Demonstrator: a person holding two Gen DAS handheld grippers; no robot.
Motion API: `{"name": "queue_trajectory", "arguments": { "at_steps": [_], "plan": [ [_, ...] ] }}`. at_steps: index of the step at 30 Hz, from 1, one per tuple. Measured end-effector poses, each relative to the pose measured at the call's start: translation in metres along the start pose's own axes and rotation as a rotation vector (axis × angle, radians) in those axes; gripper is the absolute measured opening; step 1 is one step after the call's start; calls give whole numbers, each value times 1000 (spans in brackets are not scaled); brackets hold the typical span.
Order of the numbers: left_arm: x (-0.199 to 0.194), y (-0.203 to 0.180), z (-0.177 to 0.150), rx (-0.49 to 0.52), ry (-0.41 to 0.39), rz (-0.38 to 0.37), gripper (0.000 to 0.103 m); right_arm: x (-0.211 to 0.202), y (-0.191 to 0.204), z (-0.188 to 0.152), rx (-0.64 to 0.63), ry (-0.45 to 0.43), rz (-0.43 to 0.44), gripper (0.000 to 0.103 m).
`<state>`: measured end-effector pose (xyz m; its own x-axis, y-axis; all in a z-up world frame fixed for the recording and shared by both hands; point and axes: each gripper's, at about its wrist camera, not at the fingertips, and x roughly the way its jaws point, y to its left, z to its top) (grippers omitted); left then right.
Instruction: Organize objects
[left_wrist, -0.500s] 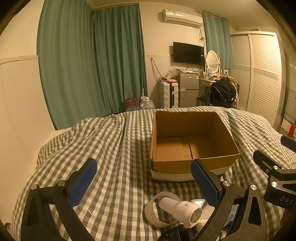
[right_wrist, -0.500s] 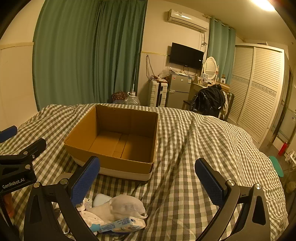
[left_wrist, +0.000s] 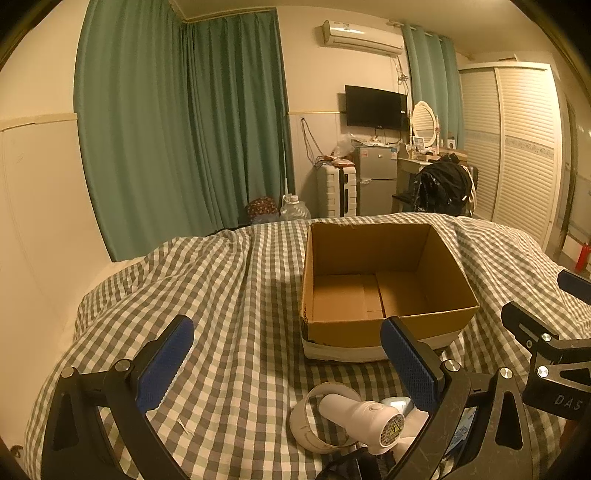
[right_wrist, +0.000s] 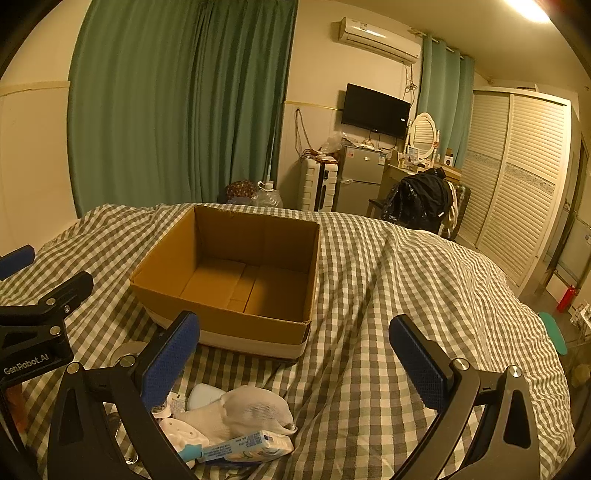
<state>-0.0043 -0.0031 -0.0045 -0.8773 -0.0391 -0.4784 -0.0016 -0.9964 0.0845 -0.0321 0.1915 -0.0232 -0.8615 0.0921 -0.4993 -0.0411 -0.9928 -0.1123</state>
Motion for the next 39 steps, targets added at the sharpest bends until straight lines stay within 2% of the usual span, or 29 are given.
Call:
{"name": "queue_trajectory", "arguments": {
  "at_steps": [19, 28, 34, 39],
  "plan": [
    [-12, 2, 2, -12, -15, -10, 103, -15, 1, 0, 1, -25, 39, 103],
    [-19, 3, -3, -18, 1, -18, 103, -26, 0, -2, 12, -34, 24, 102],
    [-7, -1, -17, 1, 77, -5, 103, -17, -2, -9, 22, 30, 26, 100],
    [10, -6, -35, 19, 163, -28, 103, 6, -2, -25, 28, 136, 36, 100]
  ]
}}
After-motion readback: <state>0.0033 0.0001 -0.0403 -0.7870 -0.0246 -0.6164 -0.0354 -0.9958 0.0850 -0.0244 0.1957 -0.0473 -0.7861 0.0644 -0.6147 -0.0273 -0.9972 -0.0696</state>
